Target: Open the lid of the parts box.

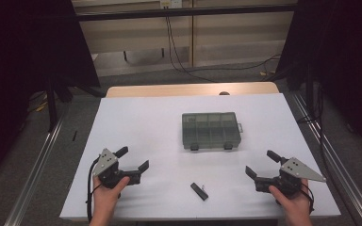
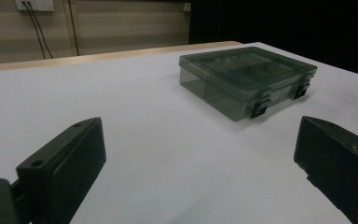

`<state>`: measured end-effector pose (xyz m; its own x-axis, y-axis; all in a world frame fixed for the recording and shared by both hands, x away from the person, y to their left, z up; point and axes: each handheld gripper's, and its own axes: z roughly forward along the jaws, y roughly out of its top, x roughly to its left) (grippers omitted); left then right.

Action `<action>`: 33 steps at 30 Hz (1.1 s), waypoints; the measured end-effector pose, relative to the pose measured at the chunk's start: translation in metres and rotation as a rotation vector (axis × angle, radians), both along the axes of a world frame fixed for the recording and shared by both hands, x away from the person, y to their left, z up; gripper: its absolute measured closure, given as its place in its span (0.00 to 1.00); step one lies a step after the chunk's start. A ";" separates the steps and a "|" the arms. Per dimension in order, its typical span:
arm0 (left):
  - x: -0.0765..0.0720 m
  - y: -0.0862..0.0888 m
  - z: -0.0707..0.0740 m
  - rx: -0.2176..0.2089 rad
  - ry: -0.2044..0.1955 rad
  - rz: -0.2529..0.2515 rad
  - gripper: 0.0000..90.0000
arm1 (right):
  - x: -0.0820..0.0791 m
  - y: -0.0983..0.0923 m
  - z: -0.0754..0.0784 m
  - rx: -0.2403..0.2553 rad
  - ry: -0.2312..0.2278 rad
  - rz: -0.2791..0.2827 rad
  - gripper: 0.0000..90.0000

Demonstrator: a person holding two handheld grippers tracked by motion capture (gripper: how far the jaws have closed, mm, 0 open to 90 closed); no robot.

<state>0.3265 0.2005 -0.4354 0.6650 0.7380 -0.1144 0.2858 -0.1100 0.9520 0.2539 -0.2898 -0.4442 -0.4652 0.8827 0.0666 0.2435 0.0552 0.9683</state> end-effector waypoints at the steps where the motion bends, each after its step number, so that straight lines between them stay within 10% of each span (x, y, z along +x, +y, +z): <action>1: 0.001 -0.002 0.000 0.004 0.002 -0.004 0.02 | 0.001 0.000 0.000 -0.010 -0.003 -0.002 0.02; 33: 0.017 -0.051 0.000 0.042 0.030 -0.068 0.04 | 0.026 0.007 -0.001 -0.065 0.053 -0.006 0.05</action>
<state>0.3437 0.1498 -0.4358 0.7108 0.6956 -0.1048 0.3046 -0.1700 0.9372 0.2797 -0.2827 -0.4450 -0.4572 0.8887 0.0341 0.2952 0.1155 0.9484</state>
